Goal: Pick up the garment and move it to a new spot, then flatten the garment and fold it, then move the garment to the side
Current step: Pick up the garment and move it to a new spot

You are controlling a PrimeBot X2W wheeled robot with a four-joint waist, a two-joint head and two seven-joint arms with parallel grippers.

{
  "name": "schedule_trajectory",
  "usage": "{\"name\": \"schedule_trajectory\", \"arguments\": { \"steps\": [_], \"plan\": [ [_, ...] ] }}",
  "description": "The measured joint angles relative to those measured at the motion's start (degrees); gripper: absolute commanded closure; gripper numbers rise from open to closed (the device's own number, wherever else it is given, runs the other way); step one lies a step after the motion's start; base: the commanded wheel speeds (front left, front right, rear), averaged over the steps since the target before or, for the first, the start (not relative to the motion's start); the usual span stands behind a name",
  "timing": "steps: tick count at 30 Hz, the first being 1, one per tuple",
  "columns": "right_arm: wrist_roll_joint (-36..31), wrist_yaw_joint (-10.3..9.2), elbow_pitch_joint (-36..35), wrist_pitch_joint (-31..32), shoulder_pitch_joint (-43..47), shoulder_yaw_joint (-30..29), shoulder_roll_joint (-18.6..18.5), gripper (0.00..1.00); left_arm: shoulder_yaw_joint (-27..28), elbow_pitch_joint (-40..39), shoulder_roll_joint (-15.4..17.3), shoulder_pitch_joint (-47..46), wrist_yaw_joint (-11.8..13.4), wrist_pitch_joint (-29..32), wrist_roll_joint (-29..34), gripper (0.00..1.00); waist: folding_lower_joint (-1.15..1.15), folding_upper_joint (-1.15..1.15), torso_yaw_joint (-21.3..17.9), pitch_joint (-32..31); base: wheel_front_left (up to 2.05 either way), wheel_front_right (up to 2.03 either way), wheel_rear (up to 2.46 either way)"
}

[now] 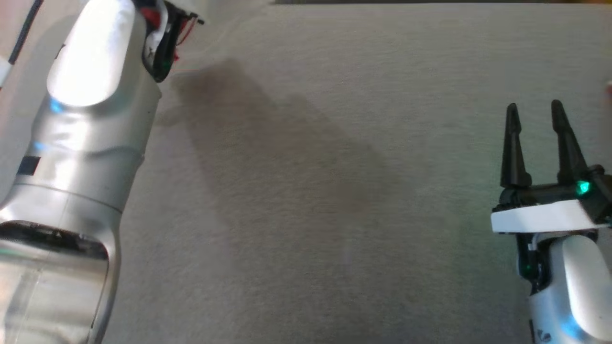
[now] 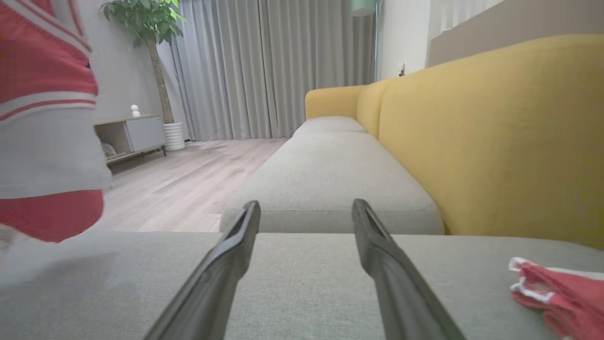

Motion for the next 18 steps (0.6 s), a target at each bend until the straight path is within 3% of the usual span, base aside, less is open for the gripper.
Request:
{"name": "schedule_trajectory", "arguments": {
  "steps": [9, 14, 18],
  "plan": [
    [3.33, 0.00, -5.05, 0.00, 2.10, 1.25, 1.59, 0.00, -6.48, -7.43, 0.11, 3.46, 0.00, 5.59, -5.01, 1.00, 0.00, 0.00, -13.52, -3.60, 0.00, 0.00, 0.00],
    [6.36, 0.00, -6.06, 0.00, 2.14, 2.40, 1.74, 0.00, -11.61, -6.44, -0.55, 10.78, 0.00, 5.94, -5.69, 1.00, 0.00, 0.00, -20.02, -3.63, 0.00, 0.00, 0.00],
    [8.95, 0.00, -6.06, 0.00, 2.11, 4.39, 1.75, 0.00, -17.16, -2.31, -1.79, 18.08, -0.01, 3.07, -5.48, 1.00, 0.00, 0.00, -22.97, -1.74, 0.00, 0.00, 0.00]
  ]
}}
